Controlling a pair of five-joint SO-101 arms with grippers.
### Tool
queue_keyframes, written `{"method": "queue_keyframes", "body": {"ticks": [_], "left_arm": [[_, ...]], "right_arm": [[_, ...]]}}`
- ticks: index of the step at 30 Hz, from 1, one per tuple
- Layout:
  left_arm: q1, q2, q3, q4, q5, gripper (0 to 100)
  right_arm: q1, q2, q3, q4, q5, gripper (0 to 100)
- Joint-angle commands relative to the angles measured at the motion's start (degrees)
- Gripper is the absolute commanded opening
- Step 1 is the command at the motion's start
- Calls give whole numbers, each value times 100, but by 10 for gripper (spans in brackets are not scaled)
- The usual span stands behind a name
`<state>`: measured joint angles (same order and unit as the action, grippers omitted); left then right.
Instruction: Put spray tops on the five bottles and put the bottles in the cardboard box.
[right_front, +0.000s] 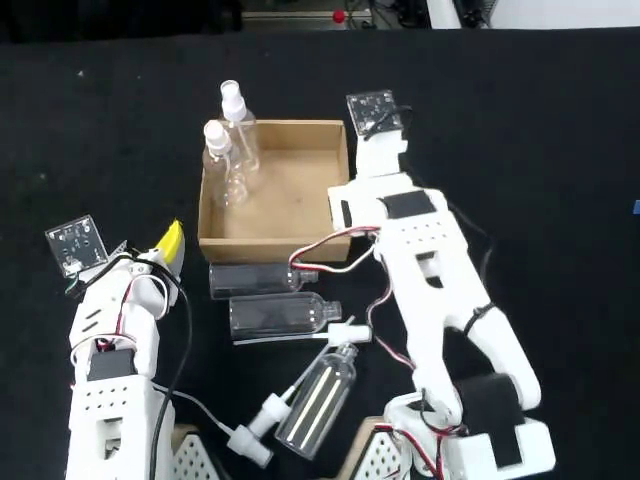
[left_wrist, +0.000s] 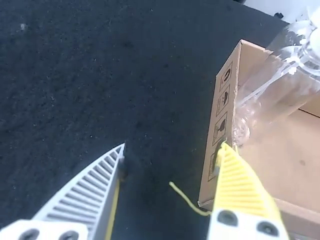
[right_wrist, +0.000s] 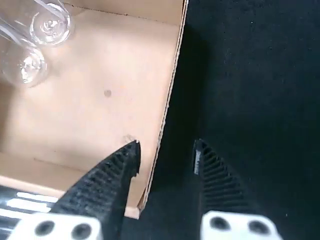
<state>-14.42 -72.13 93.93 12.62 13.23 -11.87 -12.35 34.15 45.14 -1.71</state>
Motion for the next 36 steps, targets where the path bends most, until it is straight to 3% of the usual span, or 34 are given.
{"method": "queue_keyframes", "body": {"ticks": [1, 16, 22, 36], "left_arm": [[75, 18, -286, 9, -70, 260], [75, 18, -286, 9, -79, 260], [75, 18, -286, 0, -79, 260], [75, 18, -286, 9, -79, 260]], "right_arm": [[-53, 22, -374, 26, -53, 160], [-88, 1024, -374, -35, 18, 146], [-53, 1033, -321, 0, 554, 19], [-44, 980, -119, 9, 1670, 11]]}}
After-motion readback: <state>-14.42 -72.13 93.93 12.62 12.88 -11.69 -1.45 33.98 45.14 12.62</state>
